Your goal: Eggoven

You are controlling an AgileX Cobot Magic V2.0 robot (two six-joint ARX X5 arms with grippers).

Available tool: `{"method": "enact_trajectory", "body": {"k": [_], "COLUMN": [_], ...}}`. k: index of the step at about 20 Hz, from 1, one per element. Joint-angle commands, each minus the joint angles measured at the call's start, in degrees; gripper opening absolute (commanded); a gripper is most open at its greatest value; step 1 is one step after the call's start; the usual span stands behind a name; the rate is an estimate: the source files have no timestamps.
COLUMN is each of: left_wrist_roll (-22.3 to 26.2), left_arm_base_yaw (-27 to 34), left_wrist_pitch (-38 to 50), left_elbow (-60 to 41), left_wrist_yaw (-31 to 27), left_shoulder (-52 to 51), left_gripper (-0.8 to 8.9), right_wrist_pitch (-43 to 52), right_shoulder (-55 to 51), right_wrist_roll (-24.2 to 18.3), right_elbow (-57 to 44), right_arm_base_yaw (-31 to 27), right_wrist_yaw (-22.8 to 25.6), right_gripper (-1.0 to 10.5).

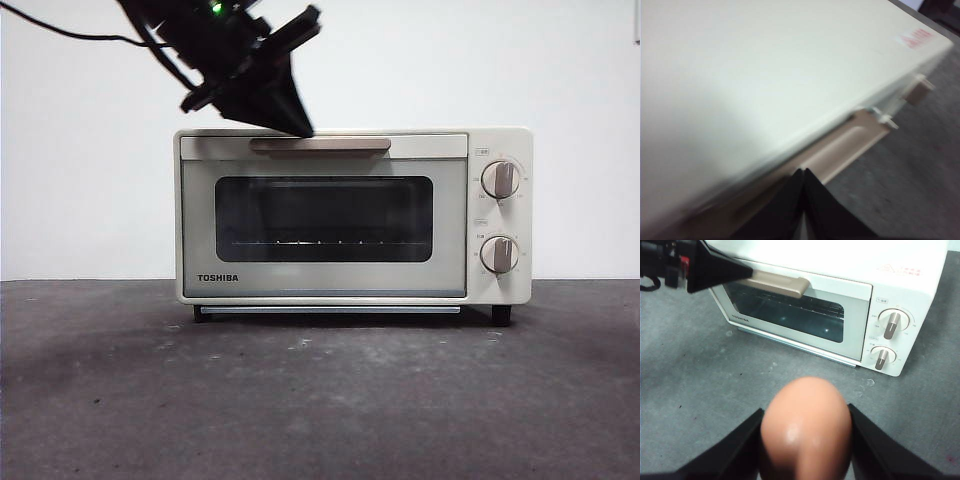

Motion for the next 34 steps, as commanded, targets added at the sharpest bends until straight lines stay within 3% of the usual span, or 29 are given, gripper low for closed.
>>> {"method": "enact_trajectory", "body": {"k": [1,14,20,27,34], "left_wrist_roll": [1.38,0.85,0.74,0.26,2.91], "left_arm_base_yaw": [-2.75,-12.76,-13.6,-4.68,7.8], "left_wrist_pitch": [-5.09,-18.95,-22.16,-23.63,-33.07], "left_elbow": [-0.11,-0.11,-0.11,-0.24,-3.61], "left_wrist_yaw": [0.2,0.9,0.92,0.92,1.29], "left_shoulder": [2.08,1.95,-1.4,-15.52,-32.33], "left_gripper": [0.07,0.07,0.07,0.07,0.07], "right_wrist_pitch": [0.59,1.97,2.82,10.75,28.37], "right_shoulder": [0.22,0.77,3.63,12.98,31.21], "right_wrist_roll": [-0.59,-0.52,-0.52,0.39,1.22], "right_elbow": [0.81,0.81,0.81,0.81,0.81], "right_arm_base_yaw": [0.39,0.35,0.35,0.26,-0.61], "right_wrist_yaw": [0.09,0.09,0.07,-0.92,-2.95], "right_gripper": [0.0,0.0,0.0,0.0,0.0]}}
